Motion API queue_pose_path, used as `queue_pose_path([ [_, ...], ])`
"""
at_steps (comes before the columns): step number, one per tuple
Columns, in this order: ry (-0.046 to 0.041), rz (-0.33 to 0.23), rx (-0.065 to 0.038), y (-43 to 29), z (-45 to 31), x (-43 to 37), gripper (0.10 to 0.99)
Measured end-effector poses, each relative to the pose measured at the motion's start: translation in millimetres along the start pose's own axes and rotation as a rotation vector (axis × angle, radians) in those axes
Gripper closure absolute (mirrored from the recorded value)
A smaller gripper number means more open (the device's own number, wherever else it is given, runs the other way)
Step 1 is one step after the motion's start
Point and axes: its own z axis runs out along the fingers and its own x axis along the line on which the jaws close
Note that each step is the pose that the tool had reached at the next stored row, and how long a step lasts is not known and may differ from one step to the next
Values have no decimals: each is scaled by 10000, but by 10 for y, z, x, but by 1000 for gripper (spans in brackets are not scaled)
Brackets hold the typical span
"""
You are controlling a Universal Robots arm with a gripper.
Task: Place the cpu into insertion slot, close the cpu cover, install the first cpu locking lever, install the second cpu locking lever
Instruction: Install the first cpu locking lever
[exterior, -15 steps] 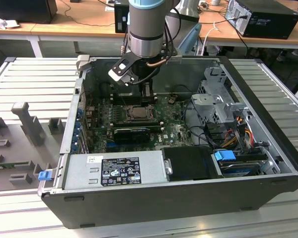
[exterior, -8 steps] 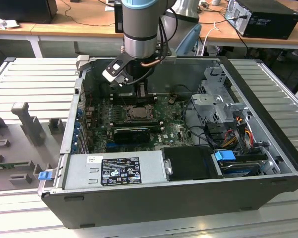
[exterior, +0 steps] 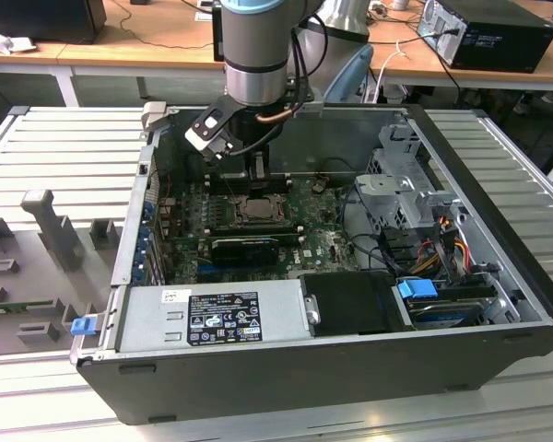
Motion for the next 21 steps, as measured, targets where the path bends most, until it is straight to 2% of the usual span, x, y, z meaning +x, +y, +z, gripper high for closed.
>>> queue_pose_path([
  [7,0,1,0,1,-30,0,980],
  [21,0,1,0,6,-184,4,980],
])
